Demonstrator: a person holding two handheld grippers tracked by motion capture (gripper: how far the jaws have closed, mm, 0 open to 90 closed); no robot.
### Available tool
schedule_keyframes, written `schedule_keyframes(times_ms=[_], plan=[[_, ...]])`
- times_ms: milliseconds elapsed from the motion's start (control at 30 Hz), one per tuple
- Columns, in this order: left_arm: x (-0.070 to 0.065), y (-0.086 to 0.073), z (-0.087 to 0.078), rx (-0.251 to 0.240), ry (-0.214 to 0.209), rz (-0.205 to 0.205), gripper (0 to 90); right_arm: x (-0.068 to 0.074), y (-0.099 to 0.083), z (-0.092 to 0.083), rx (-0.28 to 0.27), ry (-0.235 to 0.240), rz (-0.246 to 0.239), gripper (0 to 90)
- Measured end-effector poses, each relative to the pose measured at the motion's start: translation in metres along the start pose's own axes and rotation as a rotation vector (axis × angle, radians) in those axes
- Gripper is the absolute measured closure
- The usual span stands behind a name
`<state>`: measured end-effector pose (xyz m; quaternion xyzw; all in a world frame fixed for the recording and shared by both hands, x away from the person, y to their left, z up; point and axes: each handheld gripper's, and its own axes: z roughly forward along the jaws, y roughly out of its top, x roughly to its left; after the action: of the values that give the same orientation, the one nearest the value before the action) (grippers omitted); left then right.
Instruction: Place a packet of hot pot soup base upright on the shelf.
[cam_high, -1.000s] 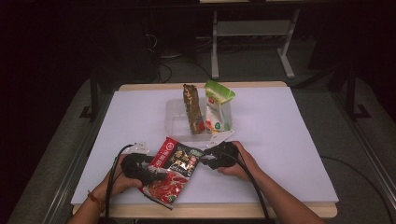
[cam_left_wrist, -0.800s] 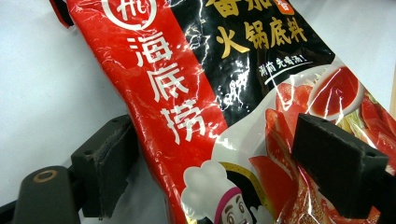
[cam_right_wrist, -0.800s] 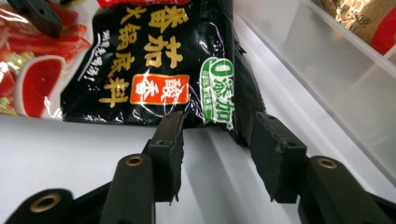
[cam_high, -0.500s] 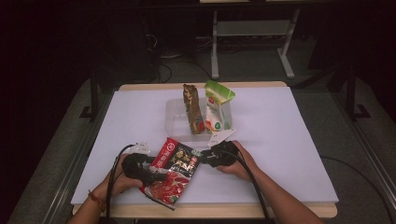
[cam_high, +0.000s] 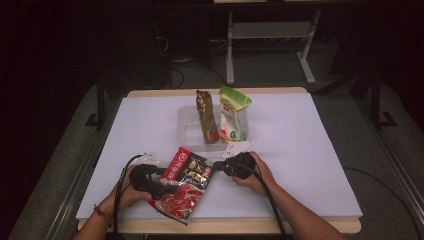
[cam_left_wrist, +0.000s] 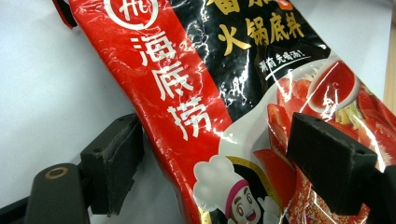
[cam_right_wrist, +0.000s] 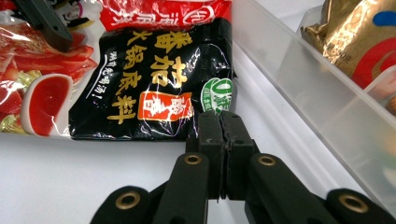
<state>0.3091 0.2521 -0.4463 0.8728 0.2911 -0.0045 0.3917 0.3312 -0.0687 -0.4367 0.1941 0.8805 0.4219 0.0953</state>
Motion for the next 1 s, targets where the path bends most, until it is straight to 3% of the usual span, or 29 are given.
schedule_keyframes(times_ms=[300,400,500,700,800,867,1000], plan=[[0.003,0.000,-0.001,-0.003,-0.017,0.006,19.3,0.006,0.010,-0.022,-0.086,-0.009,-0.018,90.0],[0.003,-0.001,-0.001,-0.001,-0.017,0.007,20.2,0.004,0.010,-0.023,-0.025,-0.028,-0.056,89.9],[0.004,-0.001,-0.001,-0.001,-0.020,0.006,20.6,0.001,0.006,-0.022,-0.008,-0.013,-0.045,85.8],[0.001,0.000,0.000,0.004,-0.015,0.012,20.5,0.000,-0.003,-0.009,0.107,0.030,-0.063,68.2],[0.000,0.000,0.001,0.007,-0.020,0.018,21.1,-0.002,-0.005,-0.005,0.128,0.007,-0.048,64.2],[-0.001,0.001,0.001,0.005,-0.023,0.017,21.3,-0.003,-0.006,-0.001,0.155,-0.022,-0.065,61.0],[-0.005,0.002,0.005,0.010,-0.040,0.039,21.4,-0.001,-0.006,0.005,0.168,-0.022,-0.078,59.4]])
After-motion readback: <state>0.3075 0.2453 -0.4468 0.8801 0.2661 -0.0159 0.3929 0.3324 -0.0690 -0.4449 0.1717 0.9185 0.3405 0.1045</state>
